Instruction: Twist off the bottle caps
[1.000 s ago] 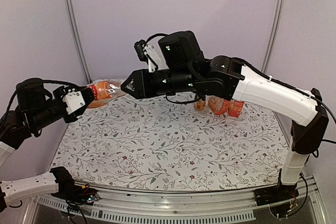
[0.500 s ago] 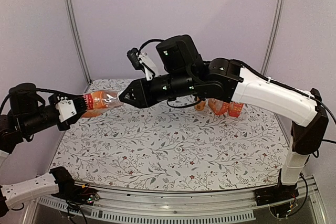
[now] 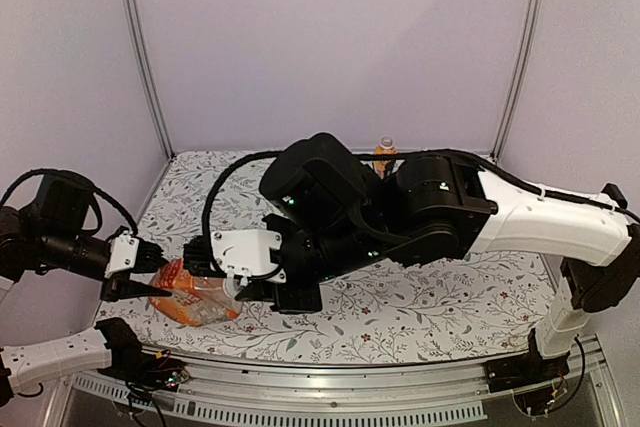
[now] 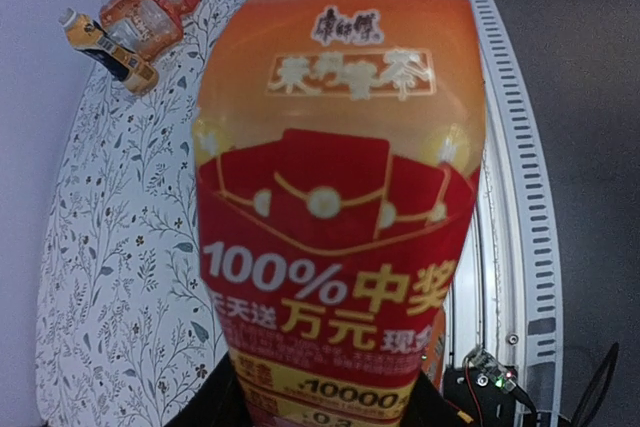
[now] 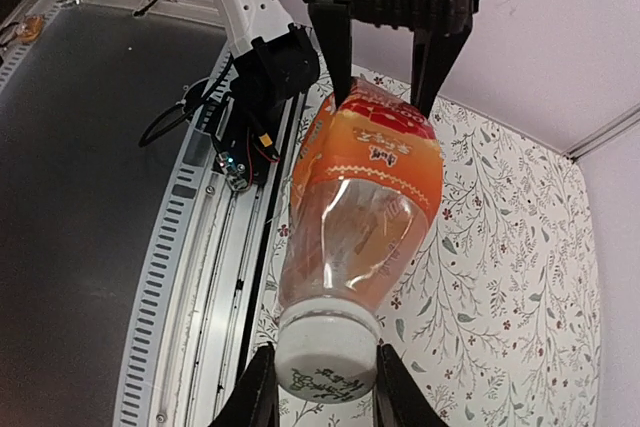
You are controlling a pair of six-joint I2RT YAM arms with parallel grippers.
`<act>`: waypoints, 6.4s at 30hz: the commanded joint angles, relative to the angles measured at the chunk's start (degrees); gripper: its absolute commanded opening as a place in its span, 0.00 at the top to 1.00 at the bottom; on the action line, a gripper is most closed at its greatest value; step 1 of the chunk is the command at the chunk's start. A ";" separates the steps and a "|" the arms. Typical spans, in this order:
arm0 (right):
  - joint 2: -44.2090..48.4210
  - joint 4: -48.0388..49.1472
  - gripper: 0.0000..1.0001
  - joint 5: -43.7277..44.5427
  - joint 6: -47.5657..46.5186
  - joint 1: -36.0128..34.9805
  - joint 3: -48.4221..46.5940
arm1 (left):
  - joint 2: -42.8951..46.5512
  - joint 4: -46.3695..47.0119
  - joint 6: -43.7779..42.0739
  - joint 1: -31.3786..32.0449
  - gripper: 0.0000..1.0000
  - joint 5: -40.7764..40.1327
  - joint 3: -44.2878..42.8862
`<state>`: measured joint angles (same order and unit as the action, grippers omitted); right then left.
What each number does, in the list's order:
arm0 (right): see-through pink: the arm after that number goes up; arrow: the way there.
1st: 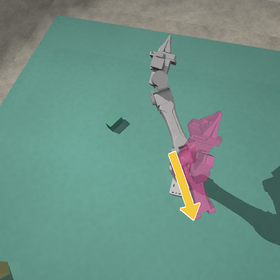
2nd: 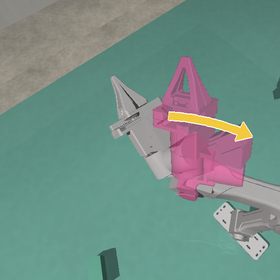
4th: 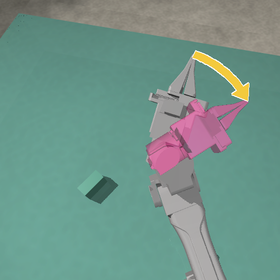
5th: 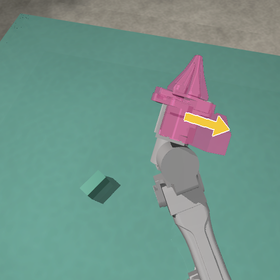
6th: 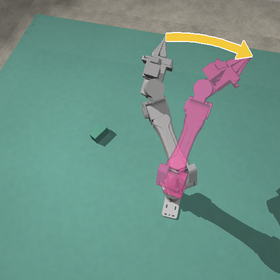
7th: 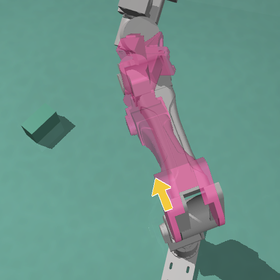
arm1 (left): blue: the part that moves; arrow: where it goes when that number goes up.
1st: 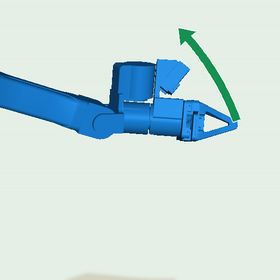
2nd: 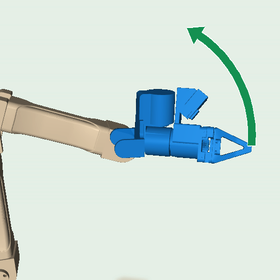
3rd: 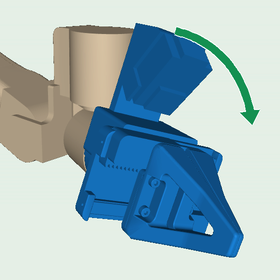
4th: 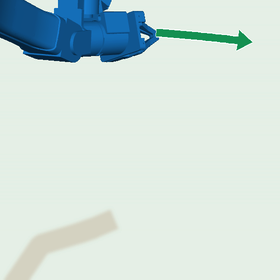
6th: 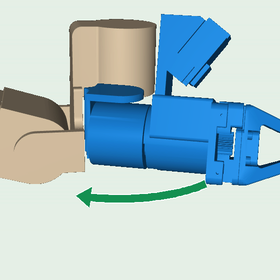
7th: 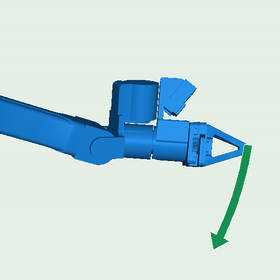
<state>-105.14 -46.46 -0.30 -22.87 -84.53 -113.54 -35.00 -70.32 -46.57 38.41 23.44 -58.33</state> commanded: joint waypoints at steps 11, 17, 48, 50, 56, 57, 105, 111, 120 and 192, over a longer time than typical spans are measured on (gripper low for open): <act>-0.82 8.20 0.49 16.73 -15.26 -1.51 1.64 | 0.05 8.56 1.25 1.49 0.96 7.67 0.05; 2.96 13.62 0.12 19.45 -4.55 0.15 4.87 | 0.78 15.27 1.64 1.49 0.96 -2.46 3.08; 1.56 10.65 0.66 -3.61 56.29 13.28 2.26 | -0.42 31.06 -0.12 1.58 0.94 -22.83 7.96; 1.61 10.64 0.77 -3.42 56.23 13.29 2.31 | -0.34 31.11 -0.19 1.58 0.95 -22.74 8.05; 1.82 10.38 1.00 -2.81 51.21 12.88 2.36 | 0.22 29.08 -0.19 1.58 0.96 -20.07 7.85; 1.90 10.12 1.00 -2.61 49.27 12.22 2.38 | 0.26 27.86 -0.32 1.58 0.96 -18.56 7.57; 7.61 13.46 0.06 7.59 36.34 8.02 9.83 | 0.45 27.38 5.75 1.49 0.95 -16.56 9.03; 5.79 12.51 0.20 1.84 56.49 11.15 8.65 | 0.38 28.24 5.21 1.51 0.95 -18.08 9.67; 4.25 11.67 0.43 -1.94 58.63 11.38 6.67 | 0.70 28.39 4.33 1.50 0.95 -18.62 10.31; 9.02 14.29 0.04 13.63 20.91 4.56 13.17 | 1.69 24.62 5.35 1.49 1.00 -15.35 12.03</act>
<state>-96.40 -29.65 23.14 -26.00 -86.37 -96.95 -33.74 -51.53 -43.13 39.29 12.45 -47.31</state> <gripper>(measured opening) 0.985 0.338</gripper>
